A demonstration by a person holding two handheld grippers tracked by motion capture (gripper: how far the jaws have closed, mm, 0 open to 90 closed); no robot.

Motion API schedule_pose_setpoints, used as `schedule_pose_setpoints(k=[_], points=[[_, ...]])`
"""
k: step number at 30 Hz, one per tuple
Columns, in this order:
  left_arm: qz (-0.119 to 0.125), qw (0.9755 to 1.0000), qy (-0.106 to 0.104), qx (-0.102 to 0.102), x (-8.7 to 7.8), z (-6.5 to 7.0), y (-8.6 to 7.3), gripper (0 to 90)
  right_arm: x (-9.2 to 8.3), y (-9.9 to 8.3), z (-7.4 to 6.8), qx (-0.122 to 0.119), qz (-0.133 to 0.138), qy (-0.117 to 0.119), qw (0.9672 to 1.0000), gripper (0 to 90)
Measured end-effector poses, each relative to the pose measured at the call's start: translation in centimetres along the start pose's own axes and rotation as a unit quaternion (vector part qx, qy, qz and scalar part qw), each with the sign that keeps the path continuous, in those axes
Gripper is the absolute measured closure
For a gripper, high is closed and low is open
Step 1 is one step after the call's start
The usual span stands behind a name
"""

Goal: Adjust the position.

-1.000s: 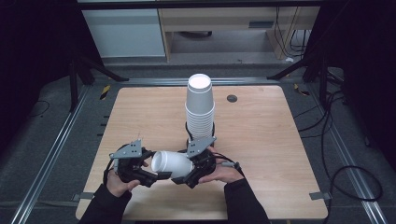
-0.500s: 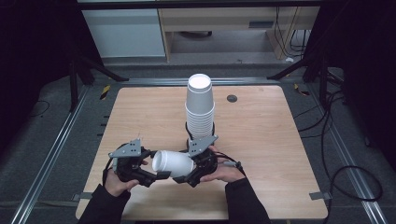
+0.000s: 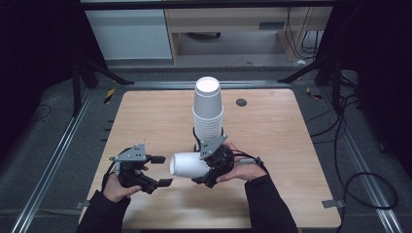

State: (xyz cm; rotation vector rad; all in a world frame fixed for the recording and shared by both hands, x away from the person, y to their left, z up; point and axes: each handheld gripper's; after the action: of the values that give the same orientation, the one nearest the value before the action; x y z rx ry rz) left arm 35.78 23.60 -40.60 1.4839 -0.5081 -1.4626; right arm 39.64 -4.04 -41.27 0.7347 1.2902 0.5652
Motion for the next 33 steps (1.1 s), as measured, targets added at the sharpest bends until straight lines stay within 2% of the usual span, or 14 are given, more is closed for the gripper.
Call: schedule_pose_setpoints(k=[6,13,18,22,33], points=[[-0.036,0.9993,0.003,0.003,1.1,0.0,-0.3,12.6,1.1,0.8,-0.3,-0.032,-0.044,0.000,0.9985,8.5],[-0.070,0.9974,0.011,0.010,2.0,-0.1,-0.6,12.5,3.5,2.2,-0.9,-0.071,-0.083,0.016,0.9938,8.4],[-0.082,0.9965,0.011,0.009,2.3,-0.2,-0.7,15.1,4.9,3.0,-1.4,-0.098,-0.101,0.025,0.9898,8.4],[-0.084,0.9964,0.004,0.006,2.3,-0.3,-0.8,17.9,5.3,3.3,-1.5,-0.101,-0.101,0.029,0.9893,8.3],[-0.084,0.9964,0.005,0.008,2.3,-0.3,-0.8,20.0,5.4,3.3,-1.4,-0.103,-0.106,0.027,0.9887,7.4]])
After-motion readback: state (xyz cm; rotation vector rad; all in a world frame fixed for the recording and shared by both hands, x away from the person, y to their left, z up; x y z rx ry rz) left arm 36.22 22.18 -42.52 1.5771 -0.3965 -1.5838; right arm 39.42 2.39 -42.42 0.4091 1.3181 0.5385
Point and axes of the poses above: each handheld gripper's, and its own axes: x roughly forward along the jaws, y roughly out of its top, z roughly to its right, and after that the axes turned 3 degrees about -y, right-handed
